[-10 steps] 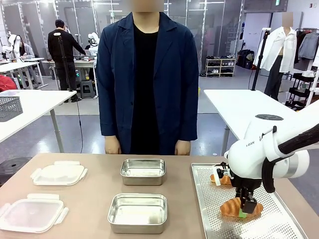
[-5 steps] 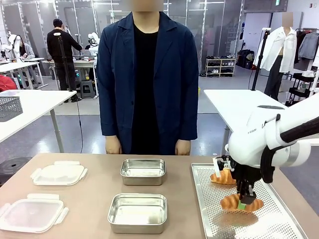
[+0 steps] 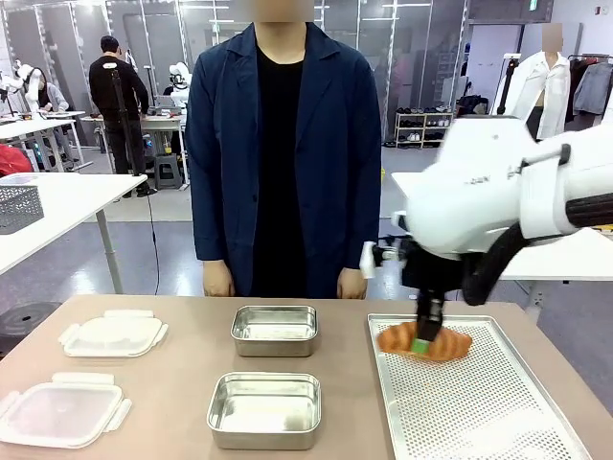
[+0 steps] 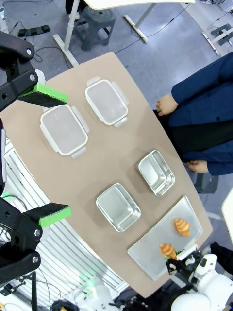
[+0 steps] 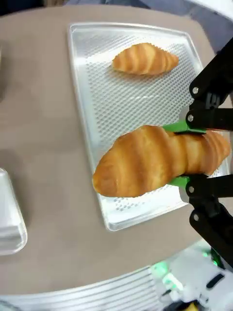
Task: Place the bread into the airtight container.
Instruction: Pick up a Butter Roll and place it into an empty Airtight Container.
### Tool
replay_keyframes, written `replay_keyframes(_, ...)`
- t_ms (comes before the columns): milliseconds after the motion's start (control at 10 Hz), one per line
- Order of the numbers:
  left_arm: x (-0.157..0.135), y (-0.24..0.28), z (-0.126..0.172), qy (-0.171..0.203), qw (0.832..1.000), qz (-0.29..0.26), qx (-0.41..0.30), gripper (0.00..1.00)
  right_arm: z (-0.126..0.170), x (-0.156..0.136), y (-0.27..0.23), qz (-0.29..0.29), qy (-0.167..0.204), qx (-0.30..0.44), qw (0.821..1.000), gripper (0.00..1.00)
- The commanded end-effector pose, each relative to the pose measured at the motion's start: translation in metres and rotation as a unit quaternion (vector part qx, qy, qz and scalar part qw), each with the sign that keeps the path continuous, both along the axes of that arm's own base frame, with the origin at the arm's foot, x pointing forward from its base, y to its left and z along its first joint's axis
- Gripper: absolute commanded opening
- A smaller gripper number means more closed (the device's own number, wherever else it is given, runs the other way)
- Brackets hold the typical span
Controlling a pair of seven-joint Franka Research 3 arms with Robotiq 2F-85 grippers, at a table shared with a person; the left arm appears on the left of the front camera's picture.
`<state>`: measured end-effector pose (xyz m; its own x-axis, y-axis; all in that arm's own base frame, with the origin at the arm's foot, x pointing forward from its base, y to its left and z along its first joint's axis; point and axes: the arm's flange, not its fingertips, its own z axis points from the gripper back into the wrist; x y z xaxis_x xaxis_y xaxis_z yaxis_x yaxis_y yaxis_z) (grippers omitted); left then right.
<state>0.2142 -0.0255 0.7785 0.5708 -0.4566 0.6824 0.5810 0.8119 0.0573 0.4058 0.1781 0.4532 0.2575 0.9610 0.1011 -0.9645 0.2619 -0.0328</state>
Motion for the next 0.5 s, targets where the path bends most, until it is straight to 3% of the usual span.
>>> replay_keyframes(0,0.0,0.0,0.0,0.0,1.0,-0.006,0.004,1.0,0.003,-0.001,0.059,-0.014,0.006,-0.015,1.0,0.37)
replay_keyframes(200,0.0,0.0,0.0,0.0,1.0,-0.006,0.004,1.0,0.003,-0.009,0.121,-0.013,0.006,-0.021,1.0,0.37)
replay_keyframes(400,0.0,0.0,0.0,0.0,1.0,-0.006,0.004,1.0,-0.018,-0.015,0.186,0.003,-0.007,-0.034,0.999,0.37)
